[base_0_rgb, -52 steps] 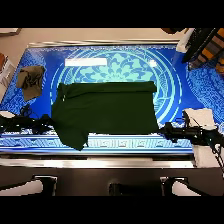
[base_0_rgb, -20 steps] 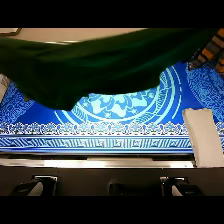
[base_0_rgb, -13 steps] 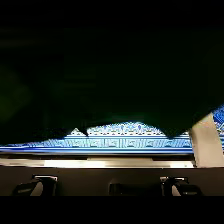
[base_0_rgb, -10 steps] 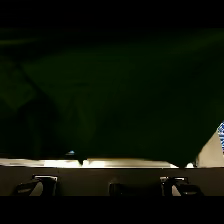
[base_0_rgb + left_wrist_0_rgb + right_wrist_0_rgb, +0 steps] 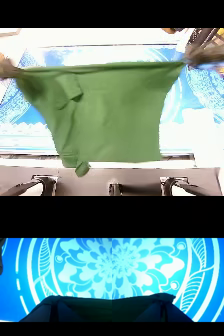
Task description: Fold the clothes and pants, and hang the long-sleeved shirts on hangers.
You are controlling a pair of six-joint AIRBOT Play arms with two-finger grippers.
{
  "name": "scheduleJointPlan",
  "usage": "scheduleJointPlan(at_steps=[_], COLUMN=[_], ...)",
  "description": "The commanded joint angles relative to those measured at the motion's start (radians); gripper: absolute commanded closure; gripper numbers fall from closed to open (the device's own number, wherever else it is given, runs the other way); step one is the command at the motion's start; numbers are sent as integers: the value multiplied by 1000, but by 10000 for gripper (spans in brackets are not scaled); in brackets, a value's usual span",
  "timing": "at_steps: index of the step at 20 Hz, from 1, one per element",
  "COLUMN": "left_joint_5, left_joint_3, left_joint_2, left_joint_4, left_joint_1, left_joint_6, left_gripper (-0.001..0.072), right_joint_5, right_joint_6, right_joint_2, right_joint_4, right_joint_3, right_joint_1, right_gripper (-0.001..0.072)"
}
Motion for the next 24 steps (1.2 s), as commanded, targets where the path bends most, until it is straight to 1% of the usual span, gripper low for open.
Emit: scheduleJointPlan(at_steps=[1, 4, 6, 9, 13, 15, 18, 24], left_joint_5=[189, 317, 335, 246, 50, -21, -56, -58], left_joint_3=[-20, -20, -20, -20, -20, -21, -21, -21], left_joint_2=[-272, -417, -467, -486, -484, -486, -486, -505], left_joint_4=[-10, -10, -10, -3, 35, 35, 35, 24], left_joint_1=[-53, -68, -67, -61, -53, -53, -53, -66], left_joint_6=[40, 40, 40, 48, 48, 48, 48, 47], left_gripper=[689, 690, 689, 689, 689, 689, 688, 688], right_joint_5=[-121, -250, -262, -167, 23, 84, 118, 134], right_joint_6=[21, 58, 60, 60, 60, 60, 60, 56], right_joint_2=[-249, -374, -424, -449, -449, -449, -449, -469], right_joint_4=[6, 11, 20, 19, 16, 15, 18, 42], right_joint_3=[-1, -1, -1, -1, -2, -2, -13, -68], right_joint_1=[0, 0, 0, 0, 0, 0, 0, 0], right_gripper=[686, 686, 686, 685, 685, 685, 685, 684])
